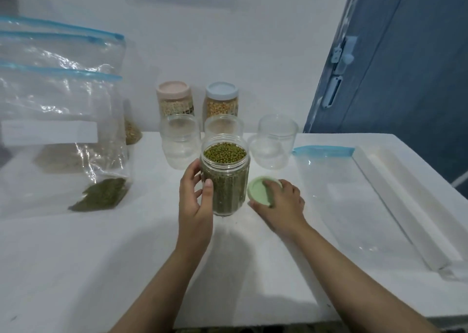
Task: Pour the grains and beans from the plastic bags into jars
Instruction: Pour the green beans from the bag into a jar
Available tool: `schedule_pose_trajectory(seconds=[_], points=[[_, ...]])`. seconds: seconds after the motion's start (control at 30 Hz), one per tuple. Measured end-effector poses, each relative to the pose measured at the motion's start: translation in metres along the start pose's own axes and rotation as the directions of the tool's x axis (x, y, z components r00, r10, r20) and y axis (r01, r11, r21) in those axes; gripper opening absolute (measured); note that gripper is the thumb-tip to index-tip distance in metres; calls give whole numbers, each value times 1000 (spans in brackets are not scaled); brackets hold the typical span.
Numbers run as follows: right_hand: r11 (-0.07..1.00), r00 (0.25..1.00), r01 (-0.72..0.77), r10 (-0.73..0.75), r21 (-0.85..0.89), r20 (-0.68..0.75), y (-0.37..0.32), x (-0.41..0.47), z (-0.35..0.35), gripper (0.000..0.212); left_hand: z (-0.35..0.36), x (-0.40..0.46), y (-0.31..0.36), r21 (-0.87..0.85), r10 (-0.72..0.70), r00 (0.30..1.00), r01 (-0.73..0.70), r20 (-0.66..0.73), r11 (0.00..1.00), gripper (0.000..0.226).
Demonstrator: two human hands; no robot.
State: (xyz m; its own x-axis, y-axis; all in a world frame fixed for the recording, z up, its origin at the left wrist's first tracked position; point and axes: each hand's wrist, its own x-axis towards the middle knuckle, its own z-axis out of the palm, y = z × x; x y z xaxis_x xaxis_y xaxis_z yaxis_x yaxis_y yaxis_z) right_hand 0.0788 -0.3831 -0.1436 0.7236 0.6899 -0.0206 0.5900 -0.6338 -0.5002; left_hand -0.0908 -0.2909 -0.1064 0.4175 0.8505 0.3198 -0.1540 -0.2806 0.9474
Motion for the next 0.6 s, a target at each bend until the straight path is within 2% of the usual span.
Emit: schedule_pose_trajectory(seconds=[0.03, 0.1, 0.17, 0.23, 0.37, 0.43, 0.6], points=[[998, 998, 9, -5, 67, -56, 0, -2, 0, 72, 0, 0, 0, 8, 0, 1000, 0, -7, 1000, 38], [946, 988, 48, 2, 320, -153, -2, -5, -5, 69, -1, 0, 2, 18, -3, 1000, 3, -21, 1000, 37], [820, 975, 152, -33, 552, -219, -7, -11, -15, 66, -3, 1, 5, 39, -8, 1000, 9, -30, 999, 35], [708, 956, 256, -86, 658, -280, -19, -18, -31, 65, -5, 4, 11, 42, -20, 999, 22, -45, 999, 32], [572, 918, 394, -207, 719, -338, -53, -22, -62, 60, -10, 18, 34, 21, 38, 998, -37, -52, 999, 32], [581, 908, 419, -282, 697, -311, -68, -17, -71, 63, -11, 29, 46, 28, 60, 998, -60, -11, 998, 33], [626, 883, 451, -419, 636, -214, -89, -7, -75, 70, -7, 42, 60, -1, -54, 996, 54, 69, 999, 46]])
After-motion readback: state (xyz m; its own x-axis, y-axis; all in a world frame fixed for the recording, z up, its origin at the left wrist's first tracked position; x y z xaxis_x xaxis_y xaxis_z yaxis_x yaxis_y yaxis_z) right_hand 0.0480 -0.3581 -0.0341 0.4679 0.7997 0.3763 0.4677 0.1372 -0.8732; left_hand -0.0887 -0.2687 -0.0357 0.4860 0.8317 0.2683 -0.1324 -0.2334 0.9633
